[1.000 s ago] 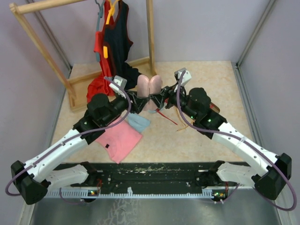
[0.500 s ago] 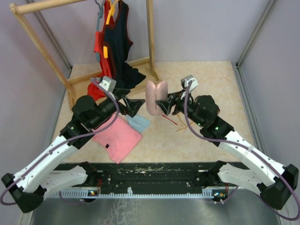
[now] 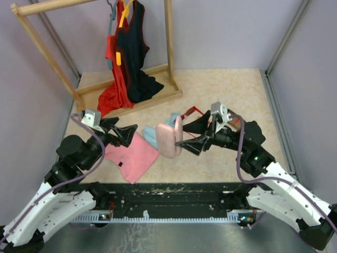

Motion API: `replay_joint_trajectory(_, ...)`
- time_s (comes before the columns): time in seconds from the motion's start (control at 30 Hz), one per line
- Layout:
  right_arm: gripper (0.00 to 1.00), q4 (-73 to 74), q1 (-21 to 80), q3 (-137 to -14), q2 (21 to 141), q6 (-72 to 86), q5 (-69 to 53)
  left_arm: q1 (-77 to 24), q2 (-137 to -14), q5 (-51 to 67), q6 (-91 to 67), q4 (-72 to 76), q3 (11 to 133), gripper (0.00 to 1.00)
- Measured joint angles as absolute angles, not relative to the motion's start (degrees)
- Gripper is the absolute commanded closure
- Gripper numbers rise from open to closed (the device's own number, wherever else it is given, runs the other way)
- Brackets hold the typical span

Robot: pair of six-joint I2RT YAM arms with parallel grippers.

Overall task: Organize the sunglasses
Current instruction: Place the sunglasses case at the center of the board.

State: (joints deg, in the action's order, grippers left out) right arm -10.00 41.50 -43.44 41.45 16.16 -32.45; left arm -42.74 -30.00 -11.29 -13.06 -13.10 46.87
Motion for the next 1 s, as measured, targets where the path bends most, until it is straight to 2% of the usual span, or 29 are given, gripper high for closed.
replay_joint_trajectory(0.17,1.00,-15.2,41.5,-42.0,43.0,19.1,-43.7,-42.7,-28.6,-12.8,-13.6,-16.4,44.4,0.00)
replay_joint_trajectory(0.3,1.00,-10.1,42.4,-42.5,44.1,16.0,-42.8,-42.7,-28.3,-14.0,-13.6,-17.2,44.1,0.00)
replay_joint_trajectory(0.37,1.00,-2.8,45.7,-44.3,44.8,10.8,-35.7,-42.8,-28.2,-14.9,-13.6,-17.3,44.1,0.00)
replay_joint_trajectory(0.5,1.00,9.2,59.3,-49.6,47.4,-0.2,-15.2,-42.8,-28.2,-16.8,-13.4,-18.1,44.1,0.00)
replay_joint_trajectory(0.63,1.00,17.8,70.0,-55.3,55.0,-10.5,6.2,-42.7,-28.2,-18.4,-13.4,-18.5,43.9,0.00)
replay_joint_trajectory(0.77,0.99,21.4,74.1,-56.8,65.6,-18.3,22.9,-42.7,-28.2,-19.9,-13.4,-18.7,42.8,0.00)
replay_joint_trajectory(0.87,0.92,23.4,75.0,-56.5,73.9,-23.6,31.7,-42.7,-28.1,-20.7,-13.4,-19.2,42.2,0.00)
replay_joint_trajectory(1.0,0.83,23.0,75.6,-55.9,79.3,-29.3,38.1,-42.8,-27.7,-21.6,-13.4,-19.5,41.9,0.00)
